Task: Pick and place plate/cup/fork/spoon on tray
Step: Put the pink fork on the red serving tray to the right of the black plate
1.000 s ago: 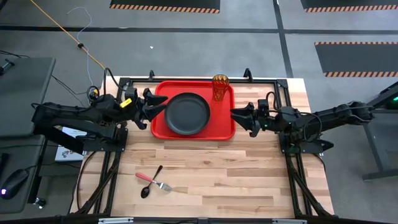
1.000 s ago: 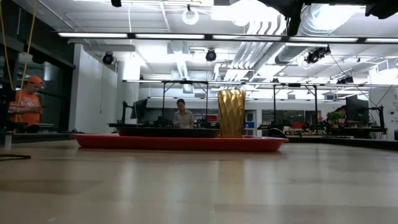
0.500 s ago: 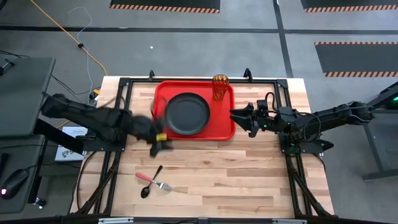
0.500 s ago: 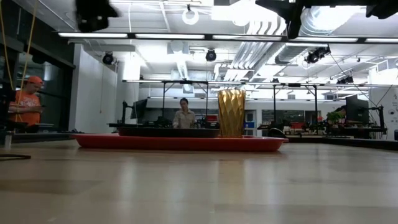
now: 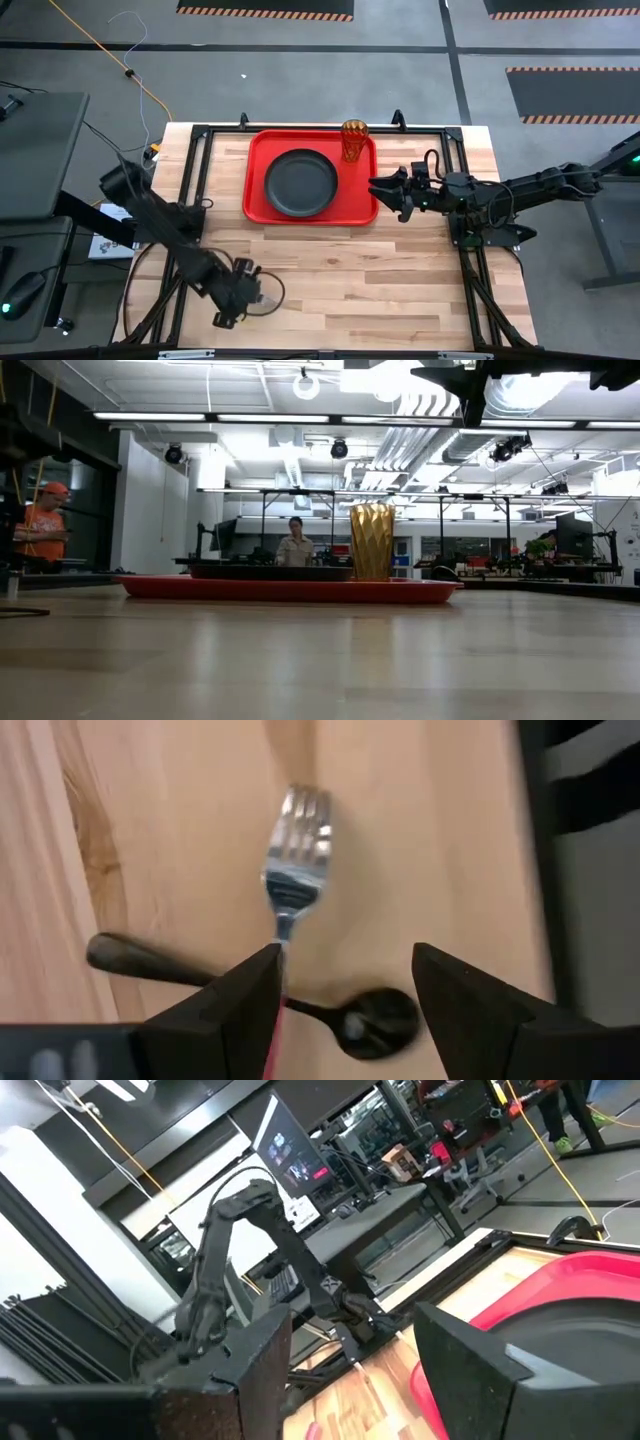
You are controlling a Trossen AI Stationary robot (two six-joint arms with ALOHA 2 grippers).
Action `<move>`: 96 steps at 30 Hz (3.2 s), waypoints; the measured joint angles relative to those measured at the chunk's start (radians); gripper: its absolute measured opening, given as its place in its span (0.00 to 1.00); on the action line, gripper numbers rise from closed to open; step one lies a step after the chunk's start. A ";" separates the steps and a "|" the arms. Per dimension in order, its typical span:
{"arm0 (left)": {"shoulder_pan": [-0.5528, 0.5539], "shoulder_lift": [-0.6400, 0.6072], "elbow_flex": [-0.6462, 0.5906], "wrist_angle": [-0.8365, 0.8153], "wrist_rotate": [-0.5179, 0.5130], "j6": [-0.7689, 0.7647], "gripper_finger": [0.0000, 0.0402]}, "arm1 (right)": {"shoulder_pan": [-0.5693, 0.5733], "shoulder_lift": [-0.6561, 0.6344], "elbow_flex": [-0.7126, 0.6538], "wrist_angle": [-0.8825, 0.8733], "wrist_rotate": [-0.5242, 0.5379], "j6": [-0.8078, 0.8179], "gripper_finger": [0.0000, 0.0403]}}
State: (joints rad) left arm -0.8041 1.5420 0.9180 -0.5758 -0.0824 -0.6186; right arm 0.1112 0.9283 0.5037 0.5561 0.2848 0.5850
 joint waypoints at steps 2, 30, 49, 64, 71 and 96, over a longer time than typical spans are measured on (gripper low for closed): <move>-0.004 0.043 0.000 0.019 -0.026 -0.010 0.53 | 0.000 0.000 0.000 0.000 0.000 0.001 0.51; 0.019 0.185 0.003 0.017 -0.032 0.066 0.49 | 0.000 0.000 0.000 -0.044 0.000 0.001 0.51; 0.136 0.011 -0.002 -0.005 0.075 0.085 0.02 | 0.000 0.000 0.000 -0.044 0.000 0.002 0.51; 0.531 -0.425 0.000 0.311 -0.152 -0.053 0.00 | 0.000 0.030 0.006 0.013 -0.100 0.134 0.51; 0.706 -0.354 -0.096 0.838 0.016 -0.100 0.00 | 0.001 0.168 0.153 -0.105 -0.147 0.011 0.51; 0.672 -0.074 -0.310 1.519 -0.082 -0.479 0.00 | -0.053 0.521 0.600 -0.465 -0.142 -0.192 0.51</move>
State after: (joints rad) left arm -0.1322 1.4677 0.6083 0.9431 -0.1642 -1.0977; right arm 0.0583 1.4490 1.1040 0.0908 0.1425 0.3929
